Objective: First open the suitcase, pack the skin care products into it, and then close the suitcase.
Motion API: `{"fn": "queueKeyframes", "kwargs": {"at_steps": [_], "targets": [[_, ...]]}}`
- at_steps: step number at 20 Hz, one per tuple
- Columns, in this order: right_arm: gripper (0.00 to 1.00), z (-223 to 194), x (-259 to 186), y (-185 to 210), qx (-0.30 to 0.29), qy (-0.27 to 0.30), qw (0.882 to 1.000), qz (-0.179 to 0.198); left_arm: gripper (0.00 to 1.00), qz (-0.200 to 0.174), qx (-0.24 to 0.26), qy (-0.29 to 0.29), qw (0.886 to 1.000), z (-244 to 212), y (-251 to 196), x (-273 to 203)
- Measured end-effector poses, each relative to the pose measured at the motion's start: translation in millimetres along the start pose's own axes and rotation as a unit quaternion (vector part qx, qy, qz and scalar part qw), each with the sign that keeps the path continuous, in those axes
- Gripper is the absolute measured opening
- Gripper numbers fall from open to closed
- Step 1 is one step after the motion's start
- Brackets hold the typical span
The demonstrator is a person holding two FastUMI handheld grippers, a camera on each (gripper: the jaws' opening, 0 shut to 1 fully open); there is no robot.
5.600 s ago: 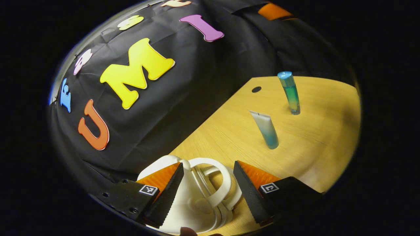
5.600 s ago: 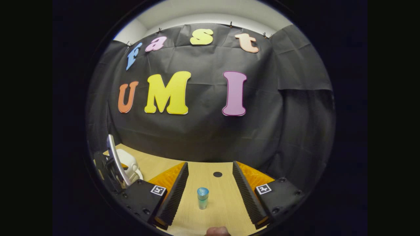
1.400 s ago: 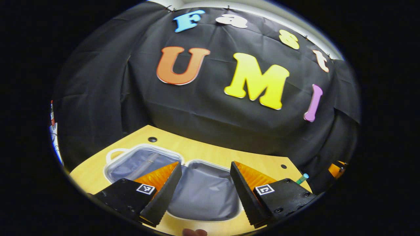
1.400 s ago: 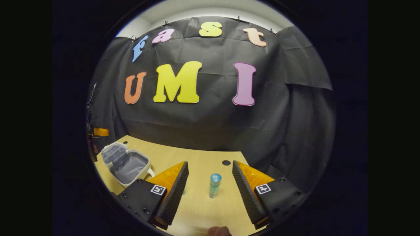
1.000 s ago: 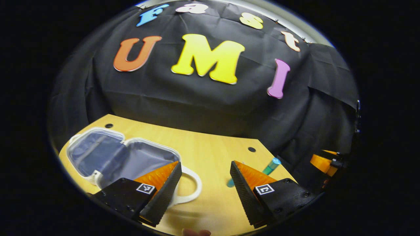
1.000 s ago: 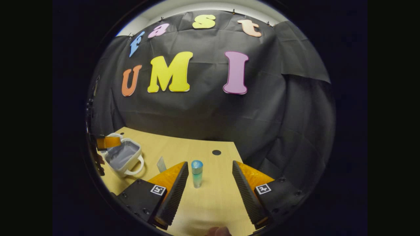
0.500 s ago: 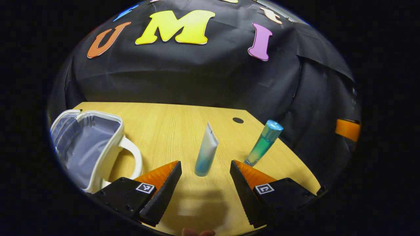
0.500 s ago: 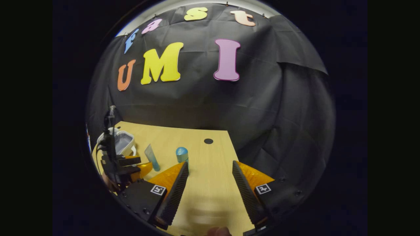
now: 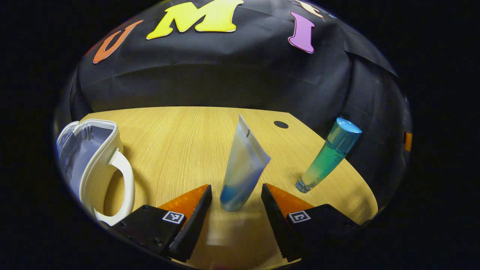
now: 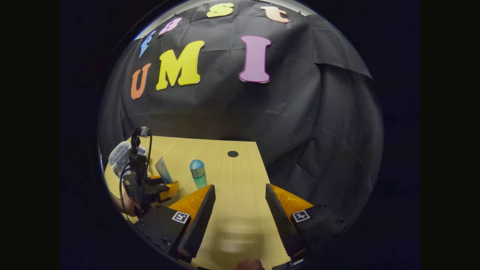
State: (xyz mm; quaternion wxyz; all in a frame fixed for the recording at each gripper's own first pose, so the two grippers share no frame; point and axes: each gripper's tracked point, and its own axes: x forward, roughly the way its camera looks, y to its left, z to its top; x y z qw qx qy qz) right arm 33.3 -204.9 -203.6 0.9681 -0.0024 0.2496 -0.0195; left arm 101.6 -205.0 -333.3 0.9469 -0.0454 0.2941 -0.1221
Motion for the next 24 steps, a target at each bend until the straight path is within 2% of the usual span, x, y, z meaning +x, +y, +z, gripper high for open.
{"fn": "queueKeyframes", "kwargs": {"at_steps": [1,2,3,4,5,6,9,13,14,15,16,17,18,24], "targets": [[0.80,-0.5,3.5,2.5,0.001,0.001,1.000,0.004,0.77,-0.002,0.000,0.004,1.000,0.1,-1.3,2.7],[0.80,-2.6,6.7,5.7,0.002,0.002,1.000,0.009,0.73,0.000,0.001,0.004,1.000,0.2,-0.8,4.3],[0.80,-3.8,9.7,9.0,0.001,0.004,1.000,0.015,0.61,0.006,0.003,0.006,1.000,-0.1,1.9,6.4],[0.81,-6.4,13.1,13.2,0.000,0.006,1.000,0.021,0.44,0.005,0.005,0.006,1.000,0.4,1.5,4.9],[0.80,-8.0,16.9,18.6,-0.001,0.008,0.999,0.031,0.51,0.003,0.005,0.008,1.000,0.5,1.7,5.2],[0.81,-12.1,21.0,26.4,-0.005,0.011,0.999,0.046,0.43,0.000,0.005,0.009,1.000,0.7,1.1,4.9],[0.80,-20.3,33.6,50.4,-0.015,0.016,0.996,0.091,0.39,-0.011,0.004,0.015,1.000,1.6,1.4,-0.9],[0.81,-39.2,62.9,80.1,-0.030,0.026,0.992,0.122,0.36,-0.029,0.007,-0.006,1.000,27.4,-3.5,-32.8],[0.81,-45.5,73.5,87.2,-0.031,0.031,0.991,0.129,0.43,-0.036,0.007,-0.011,0.999,35.0,-6.0,-44.4],[0.81,-52.0,84.7,94.2,-0.030,0.039,0.990,0.129,0.35,-0.039,0.007,-0.016,0.999,41.0,-7.9,-57.0],[0.81,-56.2,96.0,101.7,-0.026,0.045,0.990,0.133,0.35,-0.040,0.008,-0.018,0.999,46.0,-7.4,-70.1],[0.81,-59.3,105.8,108.3,-0.022,0.049,0.990,0.133,0.27,-0.039,0.010,-0.021,0.999,51.9,-5.1,-83.5],[0.80,-60.6,116.1,114.9,-0.016,0.052,0.989,0.134,0.35,-0.036,0.011,-0.026,0.999,59.8,-0.1,-98.3],[0.80,-62.1,161.7,134.7,0.029,0.065,0.991,0.116,0.35,0.013,-0.009,-0.048,0.999,90.0,65.5,-156.5]]}}
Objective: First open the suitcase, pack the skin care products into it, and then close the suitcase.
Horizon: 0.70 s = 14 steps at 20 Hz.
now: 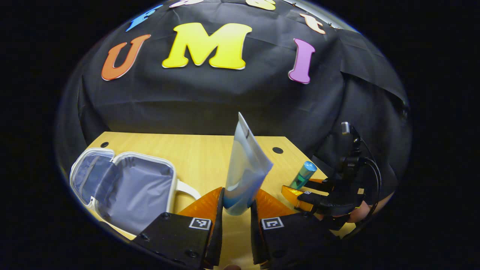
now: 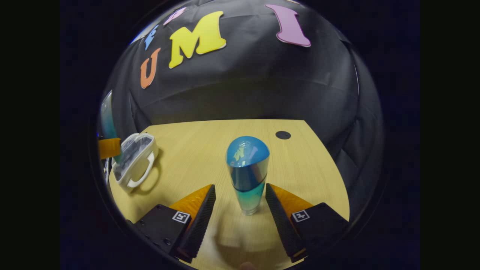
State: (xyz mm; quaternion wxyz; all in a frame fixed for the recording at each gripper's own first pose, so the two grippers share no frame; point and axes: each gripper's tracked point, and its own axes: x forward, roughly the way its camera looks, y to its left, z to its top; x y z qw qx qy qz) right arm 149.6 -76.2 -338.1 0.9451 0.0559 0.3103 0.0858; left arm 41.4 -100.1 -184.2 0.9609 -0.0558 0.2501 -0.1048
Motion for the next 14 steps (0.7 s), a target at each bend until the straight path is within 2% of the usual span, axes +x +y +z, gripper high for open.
{"fn": "queueKeyframes", "kwargs": {"at_steps": [3,6,8,10,14], "targets": [[0.67,-3.3,10.9,-4.3,0.018,0.009,1.000,-0.016,0.35,0.031,-0.011,0.003,0.999,0.7,41.3,-14.3],[0.60,-2.1,19.3,-14.1,0.022,0.011,0.999,-0.039,0.35,0.055,-0.015,0.006,0.998,-0.1,75.3,-31.0],[0.47,1.0,20.8,-16.3,0.024,0.014,0.998,-0.053,0.35,0.063,-0.018,0.009,0.998,0.3,93.7,-40.4],[0.41,2.7,17.3,-20.1,0.011,0.023,0.997,-0.071,0.35,0.070,-0.011,0.013,0.997,-1.0,114.2,-45.6],[0.36,22.8,-35.8,-0.1,0.005,0.023,0.997,-0.067,0.35,0.075,0.006,0.030,0.997,-16.0,158.4,-44.1]]}}
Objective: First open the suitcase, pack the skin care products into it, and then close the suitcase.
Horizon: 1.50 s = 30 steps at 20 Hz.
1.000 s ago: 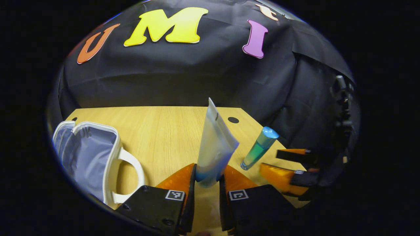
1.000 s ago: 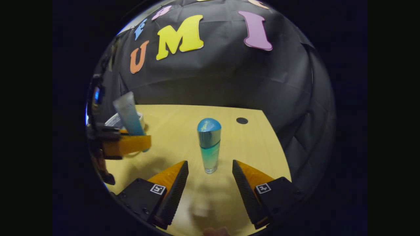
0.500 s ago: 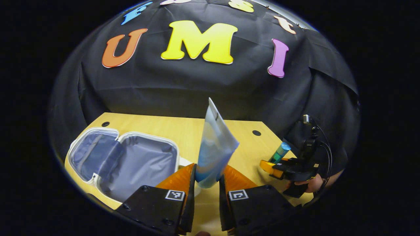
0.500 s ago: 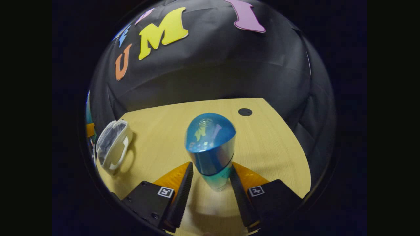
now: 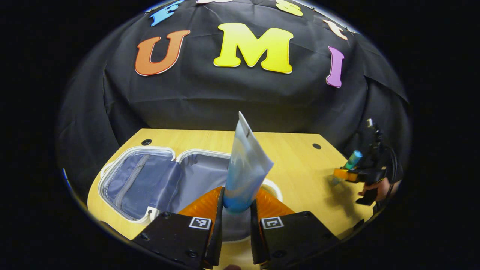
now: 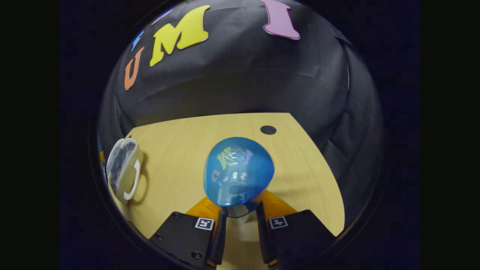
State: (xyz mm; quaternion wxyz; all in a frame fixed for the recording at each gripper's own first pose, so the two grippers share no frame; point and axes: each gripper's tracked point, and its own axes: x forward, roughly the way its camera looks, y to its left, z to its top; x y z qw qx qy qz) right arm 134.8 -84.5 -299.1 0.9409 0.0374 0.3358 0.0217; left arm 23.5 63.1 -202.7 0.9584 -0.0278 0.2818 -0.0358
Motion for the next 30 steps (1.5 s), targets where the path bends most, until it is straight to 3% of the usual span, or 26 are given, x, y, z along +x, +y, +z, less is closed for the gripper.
{"fn": "queueKeyframes", "kwargs": {"at_steps": [4,8,13,16,17,18,19,24,25,26,27,28,30], "targets": [[0.34,11.1,-74.7,31.9,0.002,-0.003,1.000,0.028,0.35,0.062,0.001,0.053,0.997,-35.6,54.8,13.8],[0.34,21.3,-126.6,63.9,0.046,0.006,0.998,0.050,0.34,0.126,-0.002,0.136,0.983,-78.1,90.4,20.4],[0.34,49.1,-163.0,111.7,0.000,-0.031,0.995,0.095,0.35,0.176,-0.011,0.208,0.962,-107.2,108.2,27.5],[0.33,47.9,-167.3,122.5,-0.010,-0.024,0.994,0.110,0.35,0.210,-0.006,0.236,0.949,-113.0,113.3,30.1],[0.33,46.7,-169.6,124.4,-0.012,-0.023,0.993,0.113,0.35,0.218,-0.004,0.245,0.945,-116.7,114.6,32.2],[0.33,46.7,-172.7,125.2,-0.019,-0.024,0.993,0.113,0.41,0.224,-0.009,0.257,0.940,-121.0,113.9,34.1],[0.33,45.6,-176.5,125.0,-0.029,-0.024,0.993,0.111,0.36,0.232,-0.015,0.264,0.936,-121.8,114.1,34.3],[0.34,47.3,-189.5,120.1,-0.035,-0.029,0.993,0.109,0.38,0.262,-0.011,0.293,0.919,-121.4,115.2,39.3],[0.34,47.2,-191.3,119.2,-0.030,-0.029,0.993,0.109,0.36,0.255,-0.007,0.298,0.920,-122.8,113.8,43.3],[0.33,44.1,-196.1,115.8,-0.025,-0.030,0.993,0.109,0.47,0.253,-0.008,0.299,0.920,-121.9,114.3,44.7],[0.33,41.4,-199.5,113.2,-0.023,-0.032,0.993,0.108,0.42,0.248,-0.011,0.302,0.920,-122.3,113.6,44.2],[0.33,40.4,-200.2,111.7,-0.021,-0.033,0.993,0.108,0.49,0.244,-0.013,0.304,0.921,-121.1,112.7,43.4],[0.33,38.9,-202.1,112.9,-0.025,-0.036,0.993,0.108,0.51,0.239,-0.009,0.309,0.921,-121.9,112.3,43.7]]}}
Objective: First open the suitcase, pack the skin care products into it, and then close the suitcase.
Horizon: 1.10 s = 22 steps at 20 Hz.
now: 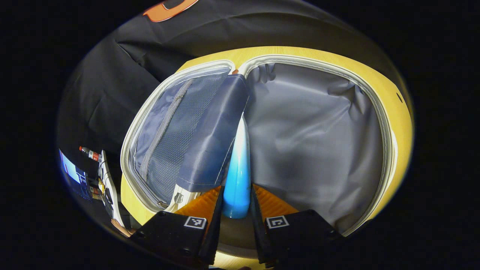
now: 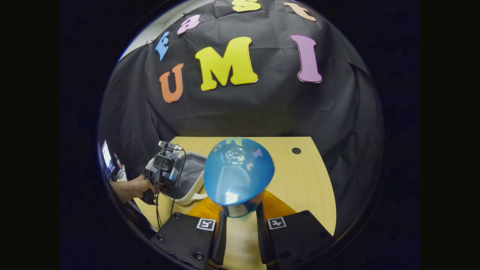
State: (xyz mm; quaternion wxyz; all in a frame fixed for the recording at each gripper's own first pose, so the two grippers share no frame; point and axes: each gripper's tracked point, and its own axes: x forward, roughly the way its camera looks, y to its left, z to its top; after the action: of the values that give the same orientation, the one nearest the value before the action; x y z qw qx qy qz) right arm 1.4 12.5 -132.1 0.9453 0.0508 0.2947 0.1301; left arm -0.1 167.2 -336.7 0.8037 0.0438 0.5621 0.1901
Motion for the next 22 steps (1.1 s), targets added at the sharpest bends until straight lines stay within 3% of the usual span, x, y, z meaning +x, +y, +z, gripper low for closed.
{"fn": "queueKeyframes", "kwargs": {"at_steps": [1,2,4,6,12,16,22], "targets": [[0.34,-0.2,1.0,4.5,-0.009,-0.002,1.000,0.003,0.44,-0.009,0.001,0.001,1.000,-0.8,-3.2,-1.8],[0.33,-0.1,4.6,10.9,-0.015,-0.002,1.000,0.009,0.48,-0.025,-0.001,-0.003,1.000,-1.1,-9.6,-6.2],[0.34,0.6,13.9,30.5,-0.010,0.001,0.999,0.031,0.84,-0.041,0.001,-0.019,0.999,2.1,-13.1,-12.7],[0.33,1.2,27.6,52.2,-0.015,0.006,0.999,0.048,0.90,-0.060,-0.006,-0.036,0.998,6.4,-15.2,-24.9],[0.33,6.0,82.5,148.8,-0.015,0.035,0.993,0.112,0.98,-0.151,-0.019,-0.177,0.972,41.0,21.2,-104.8],[0.33,-16.9,138.2,229.8,-0.015,0.079,0.985,0.150,0.98,-0.161,-0.048,-0.245,0.955,37.3,81.6,-130.0],[0.33,-110.1,220.5,277.3,0.016,0.201,0.972,0.120,0.99,-0.172,-0.109,-0.245,0.948,-7.5,145.0,-126.2]]}}
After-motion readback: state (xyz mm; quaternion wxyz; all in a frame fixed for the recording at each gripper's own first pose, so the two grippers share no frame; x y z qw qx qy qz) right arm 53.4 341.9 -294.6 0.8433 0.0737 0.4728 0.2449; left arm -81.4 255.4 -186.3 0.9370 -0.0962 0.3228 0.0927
